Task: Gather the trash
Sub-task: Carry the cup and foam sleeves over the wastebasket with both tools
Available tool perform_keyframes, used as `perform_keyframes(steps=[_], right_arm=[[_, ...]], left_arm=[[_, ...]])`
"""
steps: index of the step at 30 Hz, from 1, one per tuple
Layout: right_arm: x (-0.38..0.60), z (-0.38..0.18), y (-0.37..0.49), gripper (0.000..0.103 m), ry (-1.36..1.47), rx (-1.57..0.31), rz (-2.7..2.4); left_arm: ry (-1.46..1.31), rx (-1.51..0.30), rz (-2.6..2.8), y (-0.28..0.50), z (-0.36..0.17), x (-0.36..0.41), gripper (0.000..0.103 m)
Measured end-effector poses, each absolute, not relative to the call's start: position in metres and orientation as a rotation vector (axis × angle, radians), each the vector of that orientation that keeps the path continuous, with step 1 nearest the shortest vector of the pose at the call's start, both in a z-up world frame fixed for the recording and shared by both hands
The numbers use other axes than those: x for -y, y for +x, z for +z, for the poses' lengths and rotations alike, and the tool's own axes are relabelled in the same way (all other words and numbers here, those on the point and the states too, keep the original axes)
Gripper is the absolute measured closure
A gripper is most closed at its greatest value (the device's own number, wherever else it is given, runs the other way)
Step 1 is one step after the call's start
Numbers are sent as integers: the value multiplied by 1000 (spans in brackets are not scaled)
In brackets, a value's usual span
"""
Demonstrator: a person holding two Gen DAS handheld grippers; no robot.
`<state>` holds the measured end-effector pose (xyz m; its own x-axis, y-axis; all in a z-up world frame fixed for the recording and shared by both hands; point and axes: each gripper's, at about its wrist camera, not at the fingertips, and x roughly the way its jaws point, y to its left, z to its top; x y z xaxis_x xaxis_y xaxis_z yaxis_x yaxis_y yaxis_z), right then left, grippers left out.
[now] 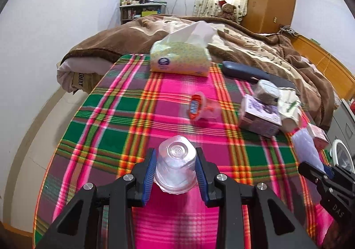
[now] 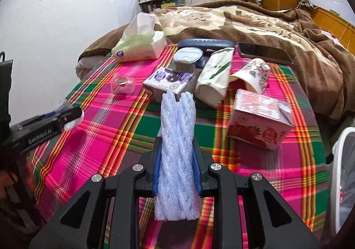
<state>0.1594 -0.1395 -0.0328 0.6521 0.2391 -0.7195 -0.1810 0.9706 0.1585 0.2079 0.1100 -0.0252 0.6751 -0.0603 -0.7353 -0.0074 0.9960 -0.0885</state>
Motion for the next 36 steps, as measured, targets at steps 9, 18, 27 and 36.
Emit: perform_keyframes(steps=[9,18,27,36], right_arm=[[169,-23,145,78,109,-791,182],[207,-14,130,78,155,-753,120],[252,-10,112,78,182,-728,46],[303,-8,101,78,231,-713,-53]], left_arm=[[-44,-799,-123,189,-6,-64,68],[-16,-777,-197,175,7,-20,68],[28,-753,-304,163,18,41,68],[74,-744,-417,158,25,108,68]])
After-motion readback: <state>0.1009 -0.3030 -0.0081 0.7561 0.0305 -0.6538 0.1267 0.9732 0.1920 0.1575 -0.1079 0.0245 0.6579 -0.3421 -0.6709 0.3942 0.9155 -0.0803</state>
